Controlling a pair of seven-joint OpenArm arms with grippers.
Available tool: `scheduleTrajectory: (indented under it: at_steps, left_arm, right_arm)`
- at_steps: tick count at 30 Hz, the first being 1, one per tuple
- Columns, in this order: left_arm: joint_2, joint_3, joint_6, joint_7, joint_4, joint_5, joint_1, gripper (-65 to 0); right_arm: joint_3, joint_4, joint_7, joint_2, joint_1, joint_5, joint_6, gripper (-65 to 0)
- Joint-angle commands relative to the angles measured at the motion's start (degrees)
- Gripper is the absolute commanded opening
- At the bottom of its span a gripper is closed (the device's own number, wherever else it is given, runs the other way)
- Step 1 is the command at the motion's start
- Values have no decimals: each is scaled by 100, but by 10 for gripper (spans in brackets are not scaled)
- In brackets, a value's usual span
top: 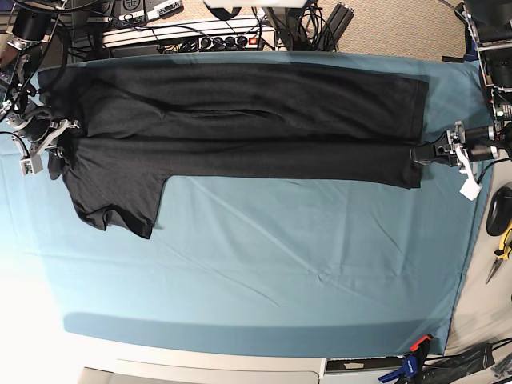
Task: Fold the T-shirt properly
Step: 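Open the right gripper and raise it off the folded shirt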
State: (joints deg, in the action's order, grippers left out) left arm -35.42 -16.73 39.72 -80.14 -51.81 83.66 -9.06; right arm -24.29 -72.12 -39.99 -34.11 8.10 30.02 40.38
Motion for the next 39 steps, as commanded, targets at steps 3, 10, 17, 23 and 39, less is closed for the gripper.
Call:
scheduleTrajectory:
  at_steps: [3, 10, 17, 23, 39]
  left_arm:
    - [-155, -50, 28, 14, -85, 134, -74, -650]
    - [-155, -50, 28, 14, -85, 134, 15, -650]
    - [-157, -50, 28, 14, -85, 134, 81, -447]
    - [-188, -50, 28, 24, -87, 134, 81, -329]
    - [-275, -72, 28, 14, -2031, 134, 81, -332]
  right_arm:
    - [-55, -96, 138, -177, -50, -28, -38, -650]
    - [-55, -96, 166, -175, -50, -31, -38, -650]
    - [-55, -96, 190, -175, -50, -33, -38, -569]
    - [-81, -96, 782, -339, -66, -479, -38, -388]
    - [-1290, -11, 901, 332, -1902, -962, -614, -388]
